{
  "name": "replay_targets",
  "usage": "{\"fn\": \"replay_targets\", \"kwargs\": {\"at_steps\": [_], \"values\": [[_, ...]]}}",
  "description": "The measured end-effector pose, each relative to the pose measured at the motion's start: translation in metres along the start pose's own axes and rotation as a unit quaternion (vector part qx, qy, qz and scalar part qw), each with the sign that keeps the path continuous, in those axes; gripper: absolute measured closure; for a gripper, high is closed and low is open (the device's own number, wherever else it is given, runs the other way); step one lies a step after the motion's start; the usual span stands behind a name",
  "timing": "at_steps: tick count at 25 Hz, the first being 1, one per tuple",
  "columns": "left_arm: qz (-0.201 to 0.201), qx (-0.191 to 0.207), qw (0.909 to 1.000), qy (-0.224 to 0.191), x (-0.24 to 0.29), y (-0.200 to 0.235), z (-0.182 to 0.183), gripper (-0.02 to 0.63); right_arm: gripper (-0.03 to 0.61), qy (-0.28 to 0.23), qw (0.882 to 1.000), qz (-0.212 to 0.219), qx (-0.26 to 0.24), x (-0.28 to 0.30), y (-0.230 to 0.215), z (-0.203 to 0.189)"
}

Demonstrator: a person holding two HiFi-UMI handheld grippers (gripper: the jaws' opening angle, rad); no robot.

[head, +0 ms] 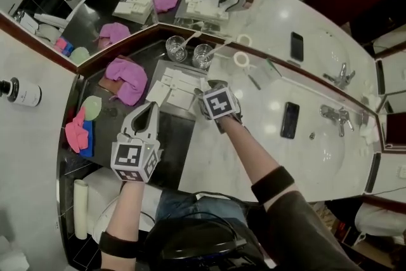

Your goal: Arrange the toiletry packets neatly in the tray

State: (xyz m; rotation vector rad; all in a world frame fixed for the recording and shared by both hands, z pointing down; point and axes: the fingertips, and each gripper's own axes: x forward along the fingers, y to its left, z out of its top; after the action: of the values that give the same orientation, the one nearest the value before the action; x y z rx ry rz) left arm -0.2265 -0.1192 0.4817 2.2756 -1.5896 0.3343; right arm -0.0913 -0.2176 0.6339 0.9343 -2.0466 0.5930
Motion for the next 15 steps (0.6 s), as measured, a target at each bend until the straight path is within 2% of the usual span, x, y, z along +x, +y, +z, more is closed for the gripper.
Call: {"fn": "replay_targets", "kwargs": {"at_steps": [4,6,8,9,15], "values": [[0.002,-0.003,1.0000,0.002,-0.004,0.005,-0.005,0.611,0.352,0.017,1.000,-0.003,0.002,0.010,-0.002,-0.006],[0.003,-0.003,1.0000,0.003,-0.007,0.007,-0.007,0.612,0.403,0.021,1.000,0.001,0.003,0.015,-0.001,-0.009],[0.004,-0.004,1.0000,0.003,-0.009,0.008,-0.009,0.611,0.485,0.021,1.000,-0.007,0.002,0.015,-0.002,-0.010],[0.005,-0.004,1.0000,0.004,-0.010,0.009,-0.010,0.611,0.497,0.019,1.000,-0.010,0.000,0.015,-0.003,-0.009],[0.003,-0.006,0.9999,0.008,-0.011,0.005,-0.014,0.611,0.500,0.012,1.000,-0.007,-0.022,0.002,0.000,-0.014]]}}
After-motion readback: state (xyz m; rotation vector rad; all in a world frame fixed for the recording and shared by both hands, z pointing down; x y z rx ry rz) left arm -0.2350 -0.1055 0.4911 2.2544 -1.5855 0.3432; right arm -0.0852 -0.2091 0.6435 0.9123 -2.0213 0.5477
